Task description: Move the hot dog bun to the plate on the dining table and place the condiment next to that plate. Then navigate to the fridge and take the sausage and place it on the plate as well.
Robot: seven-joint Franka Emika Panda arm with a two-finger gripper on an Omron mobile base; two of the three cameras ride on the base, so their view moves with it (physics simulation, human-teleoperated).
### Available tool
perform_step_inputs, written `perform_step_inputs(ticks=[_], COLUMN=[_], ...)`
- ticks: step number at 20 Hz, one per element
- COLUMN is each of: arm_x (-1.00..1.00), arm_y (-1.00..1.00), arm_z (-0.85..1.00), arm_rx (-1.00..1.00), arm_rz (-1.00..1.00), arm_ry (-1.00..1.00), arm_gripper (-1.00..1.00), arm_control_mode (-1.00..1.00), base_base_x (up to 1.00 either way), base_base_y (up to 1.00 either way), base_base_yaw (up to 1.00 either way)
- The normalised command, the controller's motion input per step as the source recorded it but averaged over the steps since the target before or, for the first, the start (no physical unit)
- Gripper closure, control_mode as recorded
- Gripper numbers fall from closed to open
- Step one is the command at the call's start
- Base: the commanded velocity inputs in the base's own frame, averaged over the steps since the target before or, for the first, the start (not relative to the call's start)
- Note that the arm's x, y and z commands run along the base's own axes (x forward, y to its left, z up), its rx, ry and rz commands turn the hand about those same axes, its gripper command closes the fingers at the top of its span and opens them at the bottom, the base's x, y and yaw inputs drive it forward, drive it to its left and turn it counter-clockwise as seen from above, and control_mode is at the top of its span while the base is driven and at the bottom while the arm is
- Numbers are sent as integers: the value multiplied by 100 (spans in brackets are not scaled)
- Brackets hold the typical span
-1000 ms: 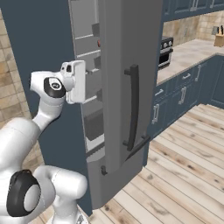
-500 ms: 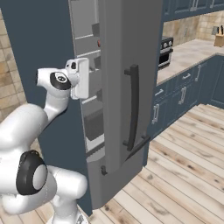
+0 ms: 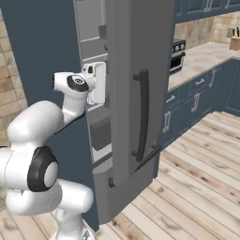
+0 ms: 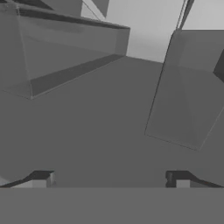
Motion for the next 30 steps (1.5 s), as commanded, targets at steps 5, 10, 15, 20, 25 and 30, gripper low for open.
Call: perform_step_inputs(ticks=[5, 10, 15, 20, 25, 30], arm_x=[20, 11, 19, 32, -9, -98], arm_y=[-70, -91, -100, -100, -82, 18], arm_z=[-7, 0, 0, 0, 0, -13], arm_rx=[1, 5, 7, 11, 11, 11], arm_rz=[0, 0, 0, 0, 0, -1], arm_ry=[-5, -5, -2, 0, -5, -13], arm_gripper=[-100, -100, -100, -100, -100, -100], arm_control_mode=[-100, -100, -100, -100, -100, -100], base_base_x=[0, 0, 0, 0, 0, 0], base_base_y=[0, 0, 0, 0, 0, 0], base_base_yaw=[0, 0, 0, 0, 0, 0])
